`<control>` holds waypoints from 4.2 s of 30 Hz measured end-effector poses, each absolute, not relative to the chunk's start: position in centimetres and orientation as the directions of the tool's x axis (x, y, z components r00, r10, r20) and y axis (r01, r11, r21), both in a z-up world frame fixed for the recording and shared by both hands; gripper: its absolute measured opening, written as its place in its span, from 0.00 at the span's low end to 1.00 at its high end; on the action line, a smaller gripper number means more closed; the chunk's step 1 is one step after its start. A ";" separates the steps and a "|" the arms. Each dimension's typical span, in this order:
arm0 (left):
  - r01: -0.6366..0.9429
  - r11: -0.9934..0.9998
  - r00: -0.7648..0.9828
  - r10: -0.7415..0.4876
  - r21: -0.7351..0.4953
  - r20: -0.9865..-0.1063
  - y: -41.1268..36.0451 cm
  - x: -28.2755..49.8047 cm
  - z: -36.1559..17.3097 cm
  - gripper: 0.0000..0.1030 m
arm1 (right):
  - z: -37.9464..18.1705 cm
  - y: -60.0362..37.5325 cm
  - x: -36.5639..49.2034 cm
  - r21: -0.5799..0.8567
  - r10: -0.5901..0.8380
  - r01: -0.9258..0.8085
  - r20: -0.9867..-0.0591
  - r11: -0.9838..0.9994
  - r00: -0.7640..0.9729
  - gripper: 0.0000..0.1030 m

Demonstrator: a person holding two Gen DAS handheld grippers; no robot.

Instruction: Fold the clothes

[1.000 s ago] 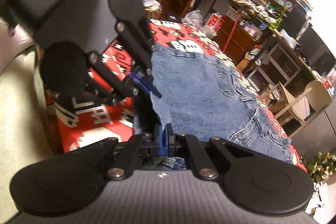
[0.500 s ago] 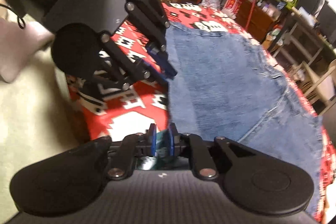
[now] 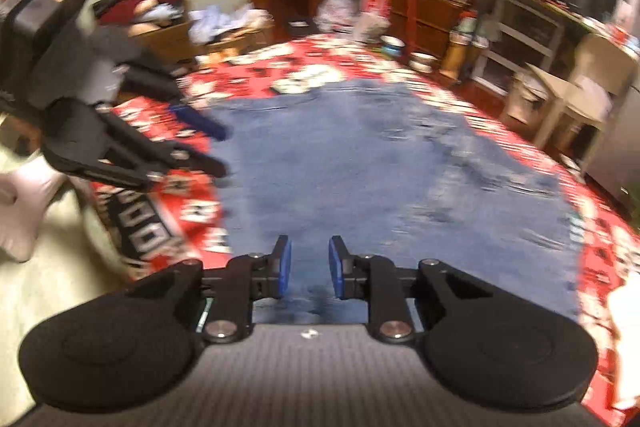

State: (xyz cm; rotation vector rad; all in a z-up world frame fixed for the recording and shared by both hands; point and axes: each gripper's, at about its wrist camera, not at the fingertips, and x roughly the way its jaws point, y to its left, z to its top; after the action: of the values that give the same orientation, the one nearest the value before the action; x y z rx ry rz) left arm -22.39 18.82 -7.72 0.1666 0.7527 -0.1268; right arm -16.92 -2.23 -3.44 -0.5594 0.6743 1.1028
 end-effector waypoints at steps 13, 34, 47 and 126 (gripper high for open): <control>0.145 0.981 0.681 -0.196 -0.132 -0.706 14.7 -19.7 -7.8 0.19 | -4.0 -20.6 -2.6 -0.109 0.313 -0.636 -0.800 0.764 0.513 0.27; 0.256 0.953 0.575 -0.286 -0.163 -0.767 8.5 -16.9 -11.4 0.19 | -12.2 -21.6 2.2 0.153 0.393 -0.515 -0.830 0.843 0.396 0.20; 0.239 0.963 0.570 -0.241 -0.122 -0.786 8.1 -16.8 -12.7 0.19 | -12.3 -22.8 2.3 0.254 0.455 -0.469 -0.802 0.846 0.387 0.21; -0.357 0.927 0.736 0.200 -0.119 -0.647 7.1 -20.0 14.2 0.75 | 17.8 -16.7 -13.1 0.014 0.430 -0.527 -0.597 0.850 0.677 0.99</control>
State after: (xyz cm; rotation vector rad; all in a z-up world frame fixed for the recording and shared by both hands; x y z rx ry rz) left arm -20.02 7.11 14.22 -0.2429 0.6788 0.3090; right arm -13.10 -16.74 17.84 -0.1641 0.6270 0.5404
